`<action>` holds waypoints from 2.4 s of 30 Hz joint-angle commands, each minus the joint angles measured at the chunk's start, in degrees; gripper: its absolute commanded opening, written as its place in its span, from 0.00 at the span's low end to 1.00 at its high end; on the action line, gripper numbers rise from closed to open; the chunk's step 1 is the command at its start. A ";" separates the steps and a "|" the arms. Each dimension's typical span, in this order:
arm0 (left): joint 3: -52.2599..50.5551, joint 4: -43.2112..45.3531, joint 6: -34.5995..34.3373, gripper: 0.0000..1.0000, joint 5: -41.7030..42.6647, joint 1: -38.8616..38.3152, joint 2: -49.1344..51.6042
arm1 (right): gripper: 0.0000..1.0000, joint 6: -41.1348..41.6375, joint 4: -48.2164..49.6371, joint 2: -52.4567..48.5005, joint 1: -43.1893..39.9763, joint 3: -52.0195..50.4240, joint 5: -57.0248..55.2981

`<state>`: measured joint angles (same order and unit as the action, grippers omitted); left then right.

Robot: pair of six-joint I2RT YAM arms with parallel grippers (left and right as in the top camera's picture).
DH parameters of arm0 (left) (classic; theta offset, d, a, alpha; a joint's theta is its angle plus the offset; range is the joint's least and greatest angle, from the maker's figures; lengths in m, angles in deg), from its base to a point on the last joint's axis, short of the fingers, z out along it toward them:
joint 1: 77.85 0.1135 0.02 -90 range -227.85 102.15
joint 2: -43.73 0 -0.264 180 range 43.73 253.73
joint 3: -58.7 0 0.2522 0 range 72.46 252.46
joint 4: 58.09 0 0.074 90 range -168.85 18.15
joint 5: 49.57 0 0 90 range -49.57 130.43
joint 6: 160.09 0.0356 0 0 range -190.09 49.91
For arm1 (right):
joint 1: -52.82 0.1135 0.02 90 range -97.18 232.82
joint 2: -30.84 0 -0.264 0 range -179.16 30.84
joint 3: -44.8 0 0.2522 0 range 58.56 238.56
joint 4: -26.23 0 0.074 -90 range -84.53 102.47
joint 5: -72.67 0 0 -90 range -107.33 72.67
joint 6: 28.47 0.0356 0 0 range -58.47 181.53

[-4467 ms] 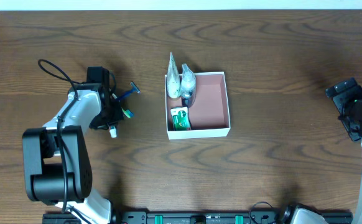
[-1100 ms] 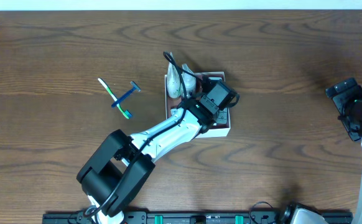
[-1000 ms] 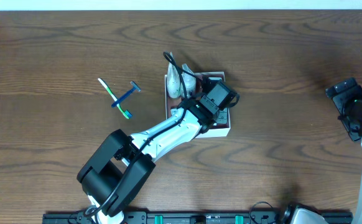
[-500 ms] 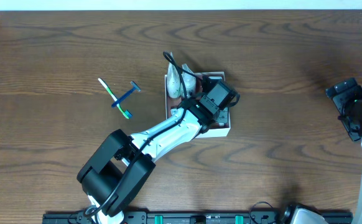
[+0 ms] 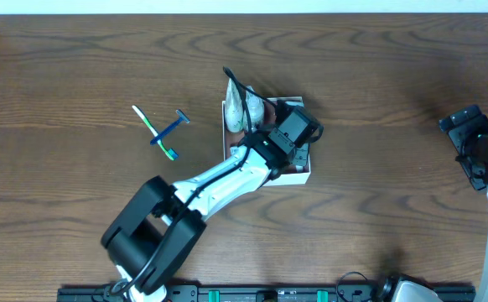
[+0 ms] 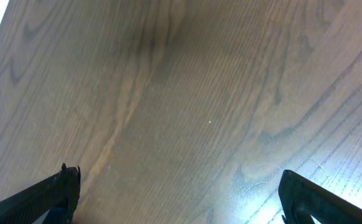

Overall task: Pack container
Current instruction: 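Lower the toothpaste tube into the box and release it, then move the left gripper back to the blue razor and grasp it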

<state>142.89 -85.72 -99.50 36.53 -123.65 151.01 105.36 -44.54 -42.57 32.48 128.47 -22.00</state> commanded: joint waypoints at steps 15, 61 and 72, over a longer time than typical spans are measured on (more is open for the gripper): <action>0.74 -21.14 13.46 0.26 -10.69 1.16 -32.13 | 0.99 -0.85 -0.04 -0.07 -0.42 0.48 -0.24; -2.62 -12.07 38.03 0.69 -6.78 37.75 0.22 | 0.99 -0.85 -0.04 -0.07 -0.42 0.48 -0.22; -2.62 -12.09 40.26 0.69 -6.67 37.75 0.22 | 0.99 -0.83 -0.04 -0.07 -0.42 0.48 -0.24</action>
<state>140.44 -97.90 -60.75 29.78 -86.15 150.35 105.36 -44.54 -42.57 32.48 128.47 -22.00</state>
